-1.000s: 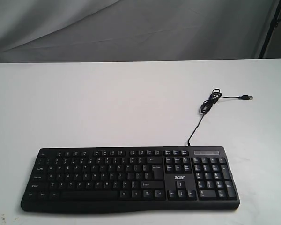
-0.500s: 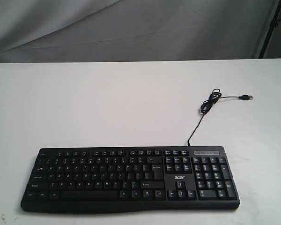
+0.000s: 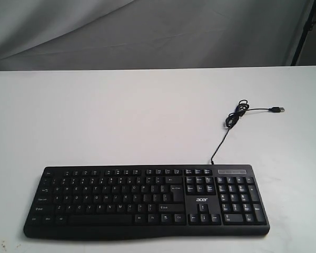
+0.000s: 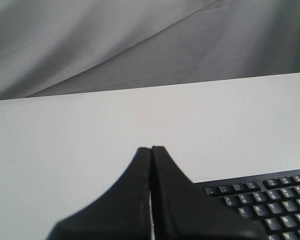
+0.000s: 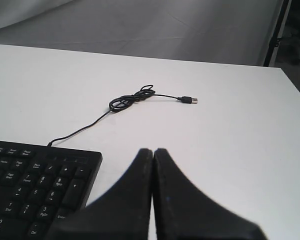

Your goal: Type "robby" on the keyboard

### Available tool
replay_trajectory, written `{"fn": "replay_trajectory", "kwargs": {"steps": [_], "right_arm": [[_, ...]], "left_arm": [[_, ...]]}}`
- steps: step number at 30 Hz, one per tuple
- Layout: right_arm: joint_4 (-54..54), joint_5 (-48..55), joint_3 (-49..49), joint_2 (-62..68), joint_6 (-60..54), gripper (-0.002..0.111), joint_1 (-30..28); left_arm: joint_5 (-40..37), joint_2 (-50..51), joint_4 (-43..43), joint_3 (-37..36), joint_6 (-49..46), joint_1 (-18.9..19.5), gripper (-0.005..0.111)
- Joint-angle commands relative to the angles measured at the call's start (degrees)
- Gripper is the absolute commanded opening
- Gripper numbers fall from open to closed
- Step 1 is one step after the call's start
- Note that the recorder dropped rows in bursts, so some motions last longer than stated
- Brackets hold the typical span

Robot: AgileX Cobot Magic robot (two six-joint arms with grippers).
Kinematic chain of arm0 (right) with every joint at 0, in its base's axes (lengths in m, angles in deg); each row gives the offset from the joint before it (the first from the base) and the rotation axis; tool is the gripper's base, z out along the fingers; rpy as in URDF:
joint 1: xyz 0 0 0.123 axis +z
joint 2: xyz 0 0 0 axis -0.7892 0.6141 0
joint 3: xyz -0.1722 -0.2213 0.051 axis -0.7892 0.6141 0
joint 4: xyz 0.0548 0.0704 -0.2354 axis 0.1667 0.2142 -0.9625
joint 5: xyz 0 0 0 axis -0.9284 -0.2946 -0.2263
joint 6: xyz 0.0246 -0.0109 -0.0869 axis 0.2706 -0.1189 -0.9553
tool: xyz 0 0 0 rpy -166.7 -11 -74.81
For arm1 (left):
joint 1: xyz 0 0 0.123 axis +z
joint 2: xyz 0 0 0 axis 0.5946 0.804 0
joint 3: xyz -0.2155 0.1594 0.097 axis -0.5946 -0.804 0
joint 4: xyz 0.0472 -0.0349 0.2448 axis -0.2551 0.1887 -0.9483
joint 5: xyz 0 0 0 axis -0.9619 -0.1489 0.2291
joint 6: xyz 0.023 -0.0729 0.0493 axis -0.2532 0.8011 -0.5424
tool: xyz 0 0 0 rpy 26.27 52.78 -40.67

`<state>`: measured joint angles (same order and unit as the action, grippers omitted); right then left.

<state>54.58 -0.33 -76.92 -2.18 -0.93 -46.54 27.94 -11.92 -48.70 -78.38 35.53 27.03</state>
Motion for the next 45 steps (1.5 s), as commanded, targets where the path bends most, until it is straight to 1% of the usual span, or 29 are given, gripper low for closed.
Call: {"fn": "replay_trajectory", "kwargs": {"steps": [1, 4, 10, 13, 16, 19, 20, 21, 22, 23, 24, 25, 27, 29, 31, 35, 39, 45], "right_arm": [[-1.69, -2.18, 0.19, -0.33, -0.27, 0.0, -0.43], [-1.69, -8.05, 0.19, -0.33, -0.27, 0.0, -0.43], [-1.69, -25.93, 0.19, -0.33, -0.27, 0.0, -0.43], [-1.69, -29.56, 0.19, -0.33, -0.16, 0.0, -0.43], [-1.3, -42.05, 0.19, -0.33, 0.07, 0.0, -0.43], [-1.02, -52.3, 0.19, -0.33, 0.37, 0.0, -0.43], [-0.38, -56.97, 0.19, -0.33, 4.71, 0.0, -0.43], [-0.23, -59.77, 0.19, -0.33, 15.11, 0.0, -0.43], [-0.36, -59.79, 0.19, -0.33, 24.27, 0.0, -0.43], [-0.36, -59.79, 0.19, -0.33, 29.64, 0.0, -0.43], [-0.46, -58.15, 0.19, -0.33, 29.74, 0.0, -0.43], [-0.46, -54.13, -1.69, -0.33, 29.74, 0.0, -0.43], [-3.11, -38.95, -8.4, -0.33, 31.74, 0.0, -0.33], [-5.27, -31.04, -13.19, 1.09, 33.01, 0.0, -0.23], [-8.32, -29.17, -16.65, 4.52, 34.7, 0.0, 0.2], [-11.43, -31.04, -22.4, 15.09, 35.89, 0.0, 3.23], [-19.25, -30.91, -30.79, 27.62, 36.04, 0.0, 6.78], [-30.61, -19.77, -46.23, 46.51, 36.04, 0.0, 14.32]], "left_arm": [[0.31, -0.2, -0.27, -0.25, 0.16, -0.36, 0.0], [0.31, -0.2, -0.27, -0.25, 0.16, -0.36, 0.0], [0.31, -0.2, -0.27, -0.25, 0.16, -0.36, 0.0], [0.31, -0.2, -0.27, -0.25, 0.16, -0.36, 0.0], [0.31, -0.2, -0.27, -0.25, 0.16, -0.36, 0.0], [0.31, -0.2, -0.27, -0.25, 0.16, -0.36, 0.0], [0.31, -0.2, -0.27, -0.25, 0.16, -0.36, 0.0], [0.31, -0.2, -0.27, -0.25, 0.16, -0.36, 0.0], [0.31, -0.2, -0.27, -0.25, 0.16, -0.36, 0.0], [0.31, -0.2, -0.27, -0.25, 0.16, -0.36, 0.0], [0.31, -0.2, -0.27, -0.25, 0.16, -0.36, 0.0], [0.31, -0.2, -0.27, -0.25, 0.16, -0.36, 0.0], [0.31, -0.2, -0.27, -0.25, 0.16, -0.36, 0.0], [0.31, -0.2, -0.27, -0.25, 0.16, -0.36, 0.0], [0.31, -0.2, -0.27, -0.25, 0.16, -0.36, 0.0], [0.31, -0.2, -0.27, -0.25, 0.16, -0.36, 0.0], [0.31, -0.2, -0.27, -0.25, 0.16, -0.36, 0.0], [0.31, -0.2, -0.27, -0.25, 0.16, -0.36, 0.0]]}}
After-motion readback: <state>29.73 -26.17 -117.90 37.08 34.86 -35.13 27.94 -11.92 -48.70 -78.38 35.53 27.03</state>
